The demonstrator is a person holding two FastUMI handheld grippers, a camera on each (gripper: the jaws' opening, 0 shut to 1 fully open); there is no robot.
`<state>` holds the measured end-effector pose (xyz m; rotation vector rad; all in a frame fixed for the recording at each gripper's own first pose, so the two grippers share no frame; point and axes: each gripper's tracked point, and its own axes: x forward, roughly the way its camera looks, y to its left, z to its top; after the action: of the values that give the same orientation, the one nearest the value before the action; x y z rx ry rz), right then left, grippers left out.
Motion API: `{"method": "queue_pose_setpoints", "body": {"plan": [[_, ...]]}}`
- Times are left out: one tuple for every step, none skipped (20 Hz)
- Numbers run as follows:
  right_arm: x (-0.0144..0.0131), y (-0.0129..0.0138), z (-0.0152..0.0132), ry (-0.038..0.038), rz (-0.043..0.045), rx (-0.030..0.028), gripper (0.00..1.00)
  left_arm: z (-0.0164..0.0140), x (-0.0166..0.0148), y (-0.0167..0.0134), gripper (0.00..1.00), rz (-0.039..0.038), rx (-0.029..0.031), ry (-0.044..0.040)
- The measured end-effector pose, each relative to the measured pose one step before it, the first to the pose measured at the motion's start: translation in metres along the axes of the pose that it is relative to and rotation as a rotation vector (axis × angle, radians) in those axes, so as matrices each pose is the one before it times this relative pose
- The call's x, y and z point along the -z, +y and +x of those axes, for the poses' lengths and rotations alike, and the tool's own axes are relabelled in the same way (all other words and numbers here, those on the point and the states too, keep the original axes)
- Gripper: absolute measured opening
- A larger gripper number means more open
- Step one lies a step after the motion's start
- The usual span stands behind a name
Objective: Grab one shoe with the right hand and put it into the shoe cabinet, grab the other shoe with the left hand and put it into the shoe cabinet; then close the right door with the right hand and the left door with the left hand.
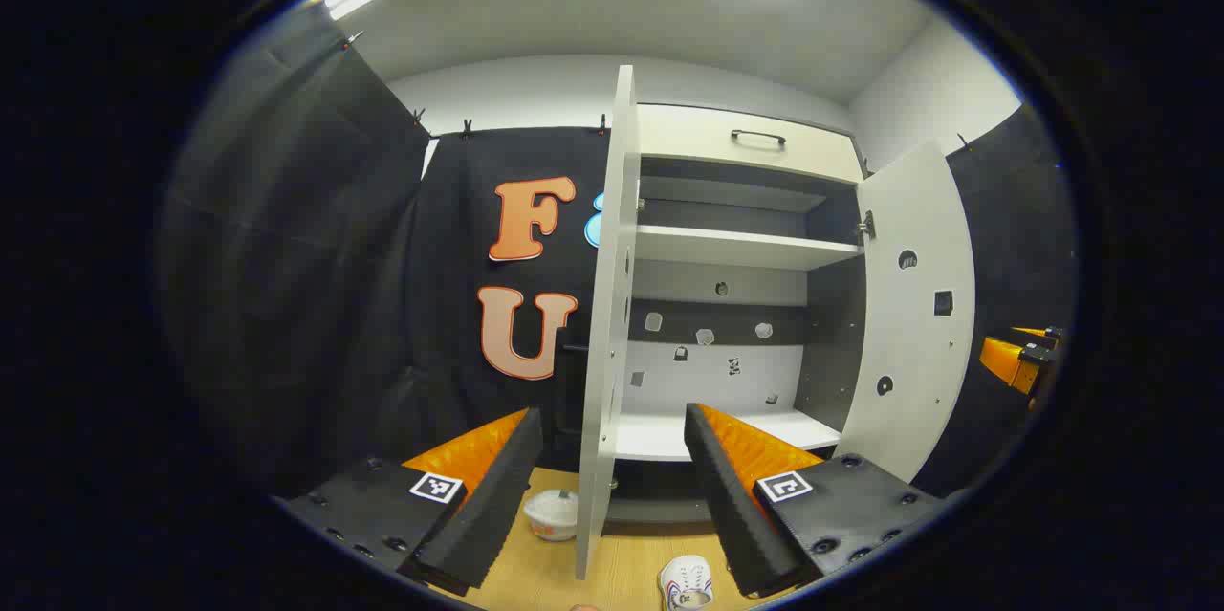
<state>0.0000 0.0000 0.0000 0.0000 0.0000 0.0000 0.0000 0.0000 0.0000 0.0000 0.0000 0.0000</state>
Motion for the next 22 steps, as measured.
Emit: {"method": "queue_pose_setpoints", "body": {"plan": [[0.00217, 0.00032, 0.00220, 0.00627, -0.00450, -0.00067, 0.94, 0.00006, 0.00031, 0.00003, 0.96, 0.00042, -0.00050, -0.00101], [0.00270, 0.00000, 0.00170, 0.00599, -0.00492, -0.00018, 0.94, -0.00014, -0.00125, -0.00030, 0.96, 0.00336, 0.00084, -0.00280], [0.00115, 0.00009, 0.00238, 0.00375, -0.00382, 0.00059, 0.94, 0.00036, 0.00014, -0.00027, 0.94, 0.00421, 0.00175, -0.00191], [0.00209, -0.00008, 0.00096, 0.00489, -0.00143, 0.00050, 0.94, 0.00014, -0.00070, -0.00053, 0.96, 0.00202, 0.00407, -0.00237], [0.00026, 0.00069, 0.00154, 0.00281, 0.00134, -0.00176, 0.94, -0.00015, 0.00096, -0.00095, 0.96, -0.00099, 0.00708, 0.00116], [0.00107, 0.00117, 0.00128, 0.00039, 0.00064, -0.00233, 0.94, 0.00093, -0.00011, -0.00033, 0.97, -0.00243, 0.00758, 0.00156], [0.00064, 0.00043, 0.00093, 0.00082, -0.00248, -0.00005, 0.94, 0.00034, 0.00021, 0.00008, 0.96, -0.00110, 0.00520, 0.00101], [0.00093, 0.00047, 0.00103, -0.00001, -0.00594, 0.00130, 0.94, 0.00073, -0.00044, -0.00010, 0.96, 0.00017, 0.00268, 0.00158], [0.00120, 0.00093, 0.00100, 0.00020, -0.00823, -0.00045, 0.94, 0.00066, -0.00111, -0.00039, 0.96, -0.00115, 0.00354, -0.00179], [0.00196, 0.00206, 0.00032, 0.00097, -0.00675, -0.00370, 0.94, 0.00061, -0.00091, -0.00008, 0.96, -0.00408, 0.00139, -0.00454], [0.00155, 0.00232, 0.00101, 0.00226, -0.00395, -0.00447, 0.94, 0.00038, -0.00029, -0.00035, 0.96, -0.00335, 0.00310, -0.00237], [0.00205, 0.00259, -0.00022, 0.00228, -0.00175, -0.00460, 0.94, 0.00025, -0.00001, -0.00023, 0.96, -0.00003, 0.00252, -0.00090], [0.00249, 0.00160, 0.00099, 0.00315, -0.00075, -0.00114, 0.94, 0.00005, 0.00050, 0.00028, 0.96, 0.00492, 0.00035, 0.00024], [0.00405, 0.00192, 0.00178, 0.00647, 0.00002, -0.00230, 0.94, 0.00008, 0.00088, -0.00024, 0.96, 0.00679, 0.00025, 0.00267], [0.00424, 0.00277, 0.00053, 0.00661, 0.00143, -0.00367, 0.94, 0.00075, 0.00078, -0.00083, 0.96, 0.00423, 0.00482, 0.00690], [0.00483, 0.00365, 0.00167, 0.00363, 0.00167, -0.00823, 0.94, 0.00026, 0.00096, -0.00067, 0.96, -0.00094, 0.00626, 0.00771], [0.00662, 0.00341, 0.00252, 0.00867, -0.00099, -0.00832, 0.94, 0.00077, 0.00095, 0.00021, 0.96, -0.00208, 0.00318, 0.00508], [0.00893, 0.00269, 0.00241, 0.01011, -0.00161, -0.00593, 0.94, 0.00039, 0.00044, 0.00016, 0.96, -0.00025, 0.00028, 0.00461], [0.00913, 0.00166, 0.00268, 0.01104, -0.00066, -0.00317, 0.94, -0.00053, 0.00092, 0.00004, 0.96, 0.00070, -0.00262, 0.00503], [0.00822, 0.00350, 0.00269, 0.00222, 0.00450, -0.00531, 0.94, -0.00005, 0.00045, 0.00013, 0.96, 0.00025, -0.00292, 0.00249], [0.01036, 0.00285, 0.00346, 0.00814, 0.00640, -0.00230, 0.94, 0.00044, 0.00068, -0.00025, 0.96, -0.00101, -0.00124, 0.00372], [0.01192, 0.00426, 0.00203, 0.00838, 0.00524, -0.00820, 0.94, -0.00006, 0.00103, -0.00039, 0.96, -0.00144, 0.00037, 0.00801]]}}
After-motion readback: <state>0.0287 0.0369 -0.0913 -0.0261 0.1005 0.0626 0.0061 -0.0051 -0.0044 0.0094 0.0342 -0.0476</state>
